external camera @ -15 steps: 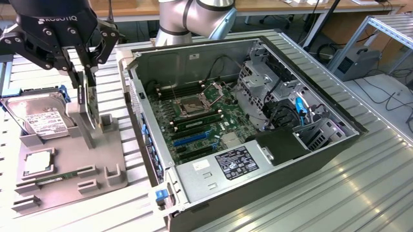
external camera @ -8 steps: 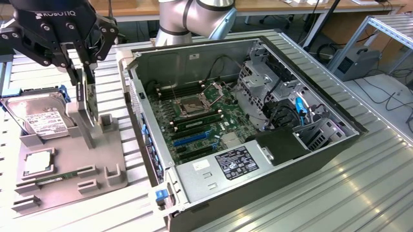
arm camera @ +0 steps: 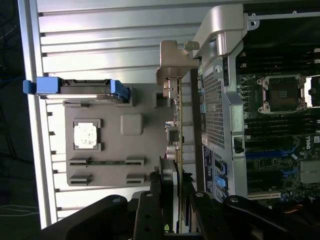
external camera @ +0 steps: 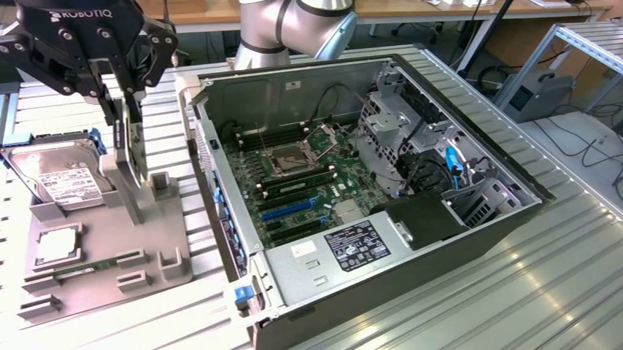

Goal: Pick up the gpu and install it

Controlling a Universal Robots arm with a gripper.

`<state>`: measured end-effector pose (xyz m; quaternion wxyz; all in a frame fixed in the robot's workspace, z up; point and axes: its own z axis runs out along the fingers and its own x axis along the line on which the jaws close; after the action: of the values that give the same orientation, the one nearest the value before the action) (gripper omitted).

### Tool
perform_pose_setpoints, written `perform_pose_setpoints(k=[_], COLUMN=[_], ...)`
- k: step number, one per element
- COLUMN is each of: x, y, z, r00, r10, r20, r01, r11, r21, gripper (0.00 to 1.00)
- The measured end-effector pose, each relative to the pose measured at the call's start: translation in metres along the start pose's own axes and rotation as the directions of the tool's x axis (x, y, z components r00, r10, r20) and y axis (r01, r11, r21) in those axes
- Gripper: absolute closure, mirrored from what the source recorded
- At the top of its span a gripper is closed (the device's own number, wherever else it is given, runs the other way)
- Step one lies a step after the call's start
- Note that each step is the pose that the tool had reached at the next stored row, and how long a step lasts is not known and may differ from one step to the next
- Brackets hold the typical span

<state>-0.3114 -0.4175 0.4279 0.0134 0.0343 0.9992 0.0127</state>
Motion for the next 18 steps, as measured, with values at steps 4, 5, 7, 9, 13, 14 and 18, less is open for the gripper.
perform_pose_setpoints(k=[4,5,7,9,13,14,18], x=[0.0,0.0,0.0,0.0,0.0,0.0,0.0], y=[0.0001,0.0001,0.0002,0.0002,0.0003,0.0003,0.0003], z=[-0.0028,-0.0038,-0.0055,-0.0068,-0.0097,-0.0105,-0.0132], r00=[1.0,1.0,1.0,1.0,1.0,1.0,1.0], r10=[0.0,0.0,0.0,0.0,0.0,0.0,0.0], r20=[0.0,0.0,0.0,0.0,0.0,0.0,0.0], r01=[0.0,0.0,0.0,0.0,0.0,0.0,0.0], r11=[1.0,1.0,1.0,1.0,1.0,1.0,1.0], r21=[0.0,0.0,0.0,0.0,0.0,-0.0001,0.0], gripper=[0.73,0.73,0.73,0.73,0.73,0.73,0.73])
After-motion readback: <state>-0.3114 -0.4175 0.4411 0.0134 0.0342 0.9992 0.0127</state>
